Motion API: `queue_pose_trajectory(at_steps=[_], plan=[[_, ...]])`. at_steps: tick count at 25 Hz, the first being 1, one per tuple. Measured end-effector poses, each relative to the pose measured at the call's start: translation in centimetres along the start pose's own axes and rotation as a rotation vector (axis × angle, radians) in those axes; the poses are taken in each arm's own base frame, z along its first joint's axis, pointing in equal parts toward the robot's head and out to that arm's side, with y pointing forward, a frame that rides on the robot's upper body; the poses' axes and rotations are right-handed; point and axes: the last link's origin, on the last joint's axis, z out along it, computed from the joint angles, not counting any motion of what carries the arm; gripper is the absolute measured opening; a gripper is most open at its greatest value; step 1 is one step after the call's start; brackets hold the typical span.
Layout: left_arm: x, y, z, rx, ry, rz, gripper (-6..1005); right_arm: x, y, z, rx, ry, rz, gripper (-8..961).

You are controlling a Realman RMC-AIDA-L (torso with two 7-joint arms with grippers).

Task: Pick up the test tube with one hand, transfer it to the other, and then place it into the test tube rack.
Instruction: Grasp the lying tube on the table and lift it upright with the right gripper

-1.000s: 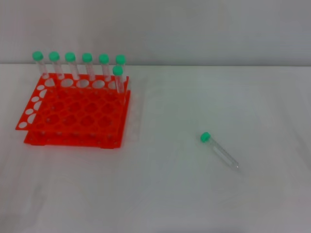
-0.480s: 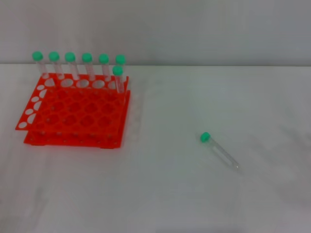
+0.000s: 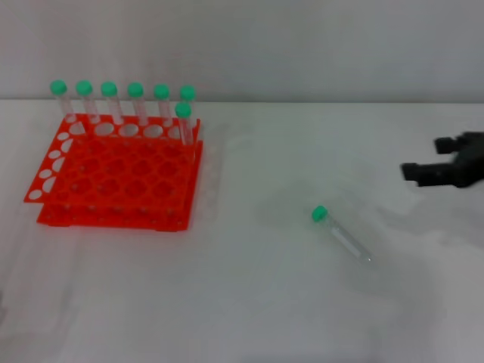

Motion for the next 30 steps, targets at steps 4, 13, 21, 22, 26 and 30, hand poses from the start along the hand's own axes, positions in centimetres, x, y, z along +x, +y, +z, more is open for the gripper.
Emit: queue_pose_trajectory(at_steps=[4, 13, 21, 22, 26, 30], plan=[[0.1, 0.1, 0.0, -0.006, 0.003, 0.0, 875, -3.3, 3.6, 2.6, 0.065, 0.191, -0.051, 797], [-0.2, 0.3, 0.6, -0.014, -0.007, -0.003, 875, -5.4, 10.0, 8.2, 0.149, 0.446, -0.063, 790], [-0.1, 0.4, 1.2, -0.045, -0.016, -0.015, 874, -4.2, 10.2, 12.3, 0.175, 0.627, -0.045, 783], [-0.1, 0.5, 1.3, -0.045, -0.014, -0.015, 874, -4.2, 10.2, 12.5, 0.175, 0.629, -0.042, 782], [-0.1, 0.6, 1.7, -0.055, -0.013, -0.015, 875, -3.7, 9.6, 12.9, 0.181, 0.646, -0.018, 722], [0.0, 0.6, 2.1, -0.058, -0.008, -0.015, 875, -3.0, 9.3, 13.4, 0.173, 0.663, 0.008, 644]])
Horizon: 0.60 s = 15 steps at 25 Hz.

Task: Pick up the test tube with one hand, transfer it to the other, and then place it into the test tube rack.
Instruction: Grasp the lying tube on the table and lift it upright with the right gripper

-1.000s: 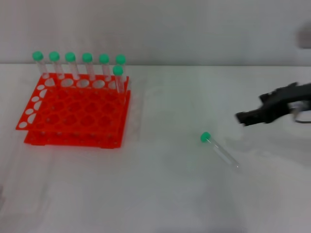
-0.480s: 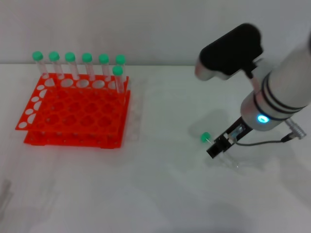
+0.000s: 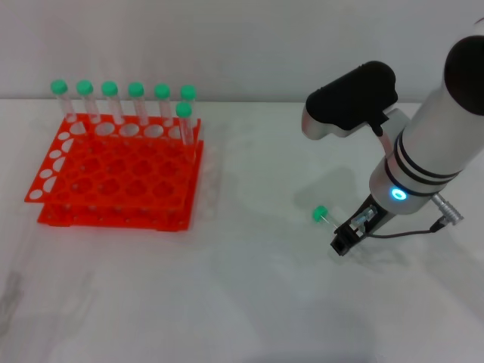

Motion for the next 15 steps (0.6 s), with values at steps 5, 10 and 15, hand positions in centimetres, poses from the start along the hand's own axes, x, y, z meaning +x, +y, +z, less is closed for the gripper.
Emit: queue_pose_trajectory(at_steps=[5, 10, 15], plan=[[0.0, 0.1, 0.4, -0.009, 0.004, -0.002, 875, 0.4, -0.4, 0.9, 0.006, 0.033, 0.016, 552], [0.1, 0.1, 0.5, -0.008, 0.007, -0.001, 874, 0.6, -0.6, 1.2, 0.01, 0.043, 0.019, 475], [0.1, 0.1, 0.5, -0.009, 0.008, -0.001, 874, 0.9, -1.0, 1.7, 0.017, 0.064, 0.02, 468]])
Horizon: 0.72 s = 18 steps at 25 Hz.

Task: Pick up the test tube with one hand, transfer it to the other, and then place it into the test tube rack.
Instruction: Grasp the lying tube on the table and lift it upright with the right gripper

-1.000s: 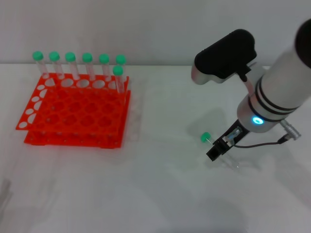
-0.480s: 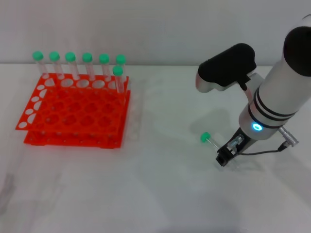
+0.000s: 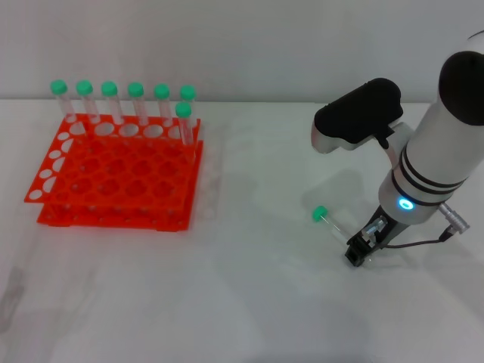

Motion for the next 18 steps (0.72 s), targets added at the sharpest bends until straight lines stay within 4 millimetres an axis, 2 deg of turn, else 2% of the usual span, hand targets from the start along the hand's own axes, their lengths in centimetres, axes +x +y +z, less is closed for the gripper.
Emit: queue_pose_trajectory(at_steps=[3, 8, 14, 18], plan=[[0.02, 0.04, 0.04, -0.002, 0.002, 0.0, 874, 0.05, -0.07, 0.12, 0.001, 0.005, -0.003, 469], [0.05, 0.14, 0.24, -0.007, 0.007, -0.003, 875, -0.03, 0.03, 0.24, -0.009, 0.0, -0.026, 396], [0.05, 0.14, 0.28, -0.007, 0.008, -0.003, 874, -0.28, 0.14, 0.19, -0.015, -0.004, -0.04, 272], [0.18, 0.01, 0.32, 0.003, 0.019, -0.003, 872, -0.66, -0.04, -0.62, -0.024, -0.045, -0.041, 189]])
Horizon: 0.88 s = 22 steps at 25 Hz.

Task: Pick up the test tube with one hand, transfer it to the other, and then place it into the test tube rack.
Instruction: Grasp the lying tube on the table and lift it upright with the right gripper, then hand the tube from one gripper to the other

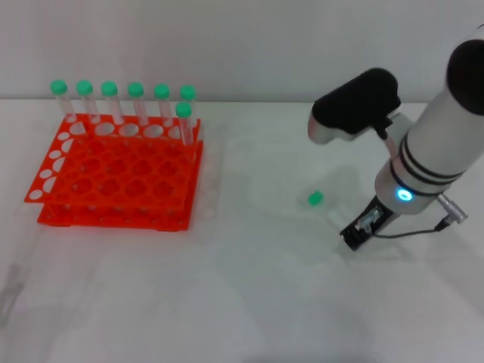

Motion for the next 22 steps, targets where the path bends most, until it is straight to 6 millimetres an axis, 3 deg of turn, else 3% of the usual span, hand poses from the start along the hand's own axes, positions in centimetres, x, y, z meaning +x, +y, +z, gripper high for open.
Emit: queue_pose_trajectory(at_steps=[3, 7, 13, 16, 22], plan=[[0.2, -0.3, 0.0, 0.031, 0.024, -0.006, 870, -0.3, -0.4, -1.1, -0.019, -0.07, 0.004, 188], [0.1, -0.4, 0.4, 0.042, 0.027, -0.071, 868, -0.3, -1.4, -3.5, -0.039, -0.35, 0.002, 189], [-0.5, 0.2, 1.6, -0.008, -0.026, -0.098, 865, 2.9, -2.4, -6.5, -0.056, -0.786, 0.005, 199], [-0.8, 0.4, 2.6, -0.028, -0.052, -0.109, 863, 4.1, -2.7, -6.4, -0.1, -0.915, 0.028, 204], [-1.4, 1.9, 5.0, -0.111, -0.095, -0.107, 860, 6.4, -3.7, -3.7, -0.259, -1.024, 0.103, 214]])
